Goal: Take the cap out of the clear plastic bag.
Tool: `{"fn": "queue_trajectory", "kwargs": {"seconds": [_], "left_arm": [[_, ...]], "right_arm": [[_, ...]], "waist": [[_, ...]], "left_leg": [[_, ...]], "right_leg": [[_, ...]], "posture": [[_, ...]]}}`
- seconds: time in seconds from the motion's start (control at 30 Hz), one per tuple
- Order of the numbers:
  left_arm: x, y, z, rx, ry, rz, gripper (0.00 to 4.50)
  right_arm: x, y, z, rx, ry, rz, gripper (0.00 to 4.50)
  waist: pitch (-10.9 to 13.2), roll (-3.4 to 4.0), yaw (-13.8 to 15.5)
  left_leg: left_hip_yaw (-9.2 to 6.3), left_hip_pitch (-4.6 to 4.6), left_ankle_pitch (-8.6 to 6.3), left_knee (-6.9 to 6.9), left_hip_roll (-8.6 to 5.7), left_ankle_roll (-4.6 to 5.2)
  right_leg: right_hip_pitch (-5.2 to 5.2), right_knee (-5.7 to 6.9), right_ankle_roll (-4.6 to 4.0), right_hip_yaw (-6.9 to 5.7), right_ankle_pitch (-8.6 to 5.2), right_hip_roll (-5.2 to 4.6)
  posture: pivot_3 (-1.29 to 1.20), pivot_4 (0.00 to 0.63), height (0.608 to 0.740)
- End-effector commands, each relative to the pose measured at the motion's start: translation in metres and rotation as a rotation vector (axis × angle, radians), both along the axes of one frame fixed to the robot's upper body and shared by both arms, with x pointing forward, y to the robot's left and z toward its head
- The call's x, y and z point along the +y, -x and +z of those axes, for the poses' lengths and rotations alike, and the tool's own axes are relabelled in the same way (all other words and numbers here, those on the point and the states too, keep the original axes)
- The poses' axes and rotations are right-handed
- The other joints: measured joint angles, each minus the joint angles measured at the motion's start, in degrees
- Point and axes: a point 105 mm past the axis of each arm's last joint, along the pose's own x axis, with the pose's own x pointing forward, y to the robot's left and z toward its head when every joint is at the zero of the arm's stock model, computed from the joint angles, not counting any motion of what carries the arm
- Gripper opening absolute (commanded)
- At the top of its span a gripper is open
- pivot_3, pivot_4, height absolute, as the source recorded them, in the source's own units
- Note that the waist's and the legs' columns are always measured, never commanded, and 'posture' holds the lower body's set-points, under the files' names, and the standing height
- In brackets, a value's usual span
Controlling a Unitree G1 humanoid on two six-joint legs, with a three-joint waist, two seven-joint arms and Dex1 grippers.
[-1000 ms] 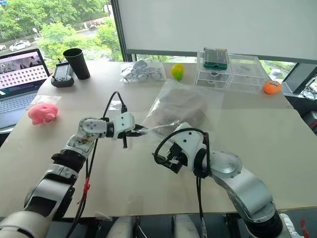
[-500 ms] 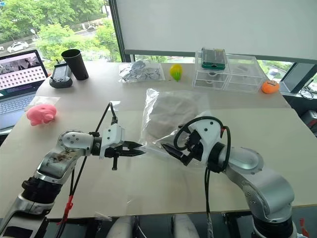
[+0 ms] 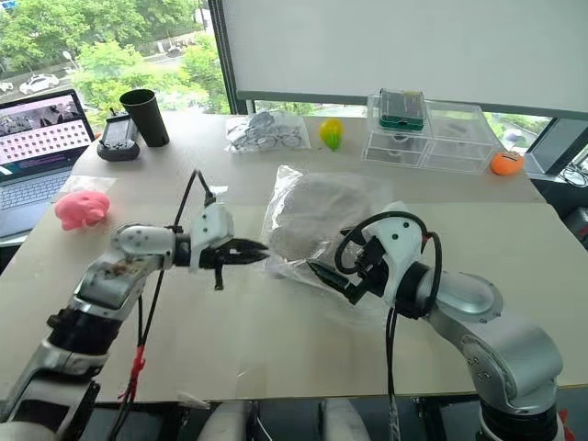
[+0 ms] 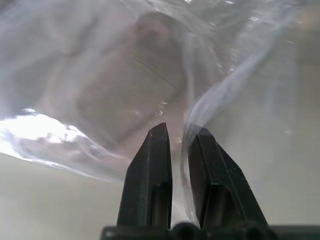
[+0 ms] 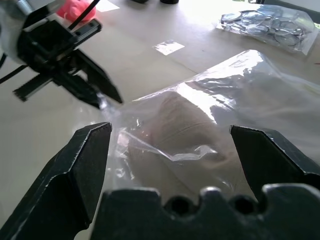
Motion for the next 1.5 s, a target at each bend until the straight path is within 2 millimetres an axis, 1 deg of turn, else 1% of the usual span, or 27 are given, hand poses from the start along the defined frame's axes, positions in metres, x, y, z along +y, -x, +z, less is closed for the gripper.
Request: {"fn": "queue_trajectory", "kwargs": {"seconds": [0.03, 0.1, 0.17, 0.27, 0.4, 0.43, 0.53, 0.67, 0.73, 0.8, 0.87, 0.97, 1.13, 1.2, 1.33, 1.4, 1.5], "left_arm": [[-0.007, -0.006, 0.019, -0.065, 0.044, 0.006, 0.62], [-0.01, -0.006, 0.02, -0.062, 0.054, 0.0, 0.62], [-0.013, -0.005, 0.019, -0.063, 0.055, -0.011, 0.62], [-0.016, -0.007, 0.021, -0.074, 0.07, -0.007, 0.62], [-0.02, -0.014, 0.034, -0.107, 0.133, 0.023, 0.62], [-0.021, -0.015, 0.038, -0.113, 0.151, 0.033, 0.62], [-0.023, -0.018, 0.051, -0.141, 0.22, 0.049, 0.62], [-0.024, -0.015, 0.058, -0.155, 0.254, 0.039, 0.62], [-0.025, -0.014, 0.058, -0.156, 0.255, 0.033, 0.62], [-0.025, -0.013, 0.057, -0.154, 0.254, 0.031, 0.62], [-0.025, -0.013, 0.056, -0.152, 0.253, 0.034, 0.62], [-0.025, -0.012, 0.056, -0.151, 0.253, 0.036, 0.62], [-0.026, -0.012, 0.059, -0.152, 0.261, 0.031, 0.62], [-0.027, -0.013, 0.061, -0.153, 0.27, 0.033, 0.62], [-0.032, -0.012, 0.063, -0.147, 0.288, 0.027, 0.62], [-0.034, -0.012, 0.063, -0.148, 0.289, 0.024, 0.62], [-0.035, -0.012, 0.063, -0.144, 0.294, 0.022, 0.62]], "right_arm": [[-0.001, 0.01, 0.029, -0.088, -0.076, 0.039, 4.5], [0.001, 0.015, 0.032, -0.086, -0.09, 0.07, 4.5], [0.011, 0.03, 0.033, -0.055, -0.134, 0.174, 4.5], [0.025, 0.05, 0.028, 0.017, -0.169, 0.291, 4.5], [0.038, 0.059, 0.016, 0.078, -0.156, 0.331, 4.5], [0.039, 0.057, 0.013, 0.083, -0.138, 0.318, 4.5], [0.041, 0.04, -0.003, 0.075, -0.035, 0.215, 4.5], [0.034, 0.015, -0.018, 0.03, 0.066, 0.064, 4.5], [0.028, -0.001, -0.019, 0.003, 0.049, -0.034, 4.5], [0.019, -0.014, -0.015, -0.02, 0.001, -0.125, 4.5], [0.013, -0.022, -0.013, -0.031, -0.028, -0.184, 4.5], [0.009, -0.026, -0.016, -0.059, 0.021, -0.211, 4.5], [0.01, -0.032, -0.029, -0.139, 0.165, -0.252, 4.5], [0.015, -0.033, -0.037, -0.219, 0.284, -0.24, 4.5], [0.029, -0.042, -0.049, -0.384, 0.447, -0.254, 4.5], [0.03, -0.046, -0.055, -0.434, 0.502, -0.273, 4.5], [0.027, -0.053, -0.058, -0.514, 0.576, -0.315, 4.5]], "waist": [[0.0, 0.0, 0.0], [0.0, 0.0, 0.0], [0.0, 0.0, 0.0], [0.0, 0.0, 0.1], [0.0, 0.0, 0.2], [0.0, 0.0, 0.3], [0.0, 0.0, 0.3], [0.0, 0.0, 0.2], [0.0, 0.0, 0.3], [0.0, -0.01, 0.3], [0.0, -0.01, 0.3], [0.0, -0.01, 0.4], [0.0, -0.01, 0.2], [0.0, -0.01, 0.2], [0.0, -0.01, 0.1], [0.0, -0.01, 0.1], [0.0, -0.01, 0.2]], "left_leg": [[0.0, 0.0, 0.0, 0.0, 0.0, 0.0], [0.0, 0.0, -0.01, 0.0, 0.0, 0.01], [-0.01, 0.04, -0.01, -0.01, 0.01, 0.01], [-0.02, 0.04, -0.01, -0.01, 0.02, 0.01], [-0.01, 0.04, 0.0, 0.01, 0.01, 0.01], [-0.02, 0.04, 0.0, 0.01, 0.01, 0.01], [-0.02, 0.05, 0.0, 0.01, 0.01, 0.01], [-0.01, 0.04, 0.0, 0.0, 0.0, 0.01], [-0.01, 0.04, 0.0, 0.01, 0.0, 0.01], [-0.01, 0.04, 0.0, 0.01, 0.0, 0.01], [-0.01, 0.04, 0.0, 0.01, 0.0, 0.01], [-0.01, 0.02, 0.0, 0.0, 0.0, 0.01], [0.0, 0.04, 0.0, 0.01, -0.01, 0.01], [0.0, 0.04, 0.0, 0.01, 0.0, 0.01], [0.02, 0.03, 0.0, 0.01, -0.01, 0.01], [0.01, 0.05, 0.0, 0.01, -0.01, 0.01], [0.01, 0.03, 0.0, 0.01, -0.02, 0.01]], "right_leg": [[0.0, -0.01, -0.07, 0.0, 0.04, 0.0], [0.0, 0.0, -0.08, 0.01, 0.05, 0.0], [0.02, 0.02, -0.07, 0.01, 0.05, 0.01], [0.03, 0.02, -0.07, 0.0, 0.05, 0.01], [0.06, 0.01, -0.03, 0.01, 0.07, 0.0], [0.06, 0.01, -0.01, 0.01, 0.06, 0.0], [0.05, 0.01, 0.04, 0.0, 0.03, 0.0], [0.02, 0.0, 0.02, 0.02, 0.04, 0.0], [0.02, 0.0, 0.02, 0.02, 0.04, 0.01], [0.03, 0.01, 0.02, 0.02, 0.05, 0.0], [0.02, 0.01, 0.01, 0.02, 0.05, 0.0], [0.02, 0.0, -0.03, 0.02, 0.07, 0.0], [0.02, 0.0, -0.01, 0.02, 0.06, 0.0], [0.02, 0.0, 0.0, 0.02, 0.06, 0.0], [0.0, -0.01, 0.03, 0.02, 0.04, 0.0], [0.0, 0.0, 0.03, 0.03, 0.04, 0.01], [-0.01, -0.01, -0.01, 0.03, 0.06, 0.0]], "posture": [[0.0, 0.15, 0.74], [0.0, 0.15, 0.74], [0.0, 0.15, 0.74], [0.0, 0.15, 0.74], [0.0, 0.15, 0.74], [0.0, 0.15, 0.74], [0.0, 0.15, 0.74], [0.0, 0.15, 0.74], [0.0, 0.15, 0.74], [0.0, 0.15, 0.74], [0.0, 0.15, 0.74], [0.0, 0.15, 0.74], [0.0, 0.15, 0.74], [0.0, 0.15, 0.74], [0.0, 0.15, 0.74], [0.0, 0.15, 0.74], [0.0, 0.15, 0.74]]}}
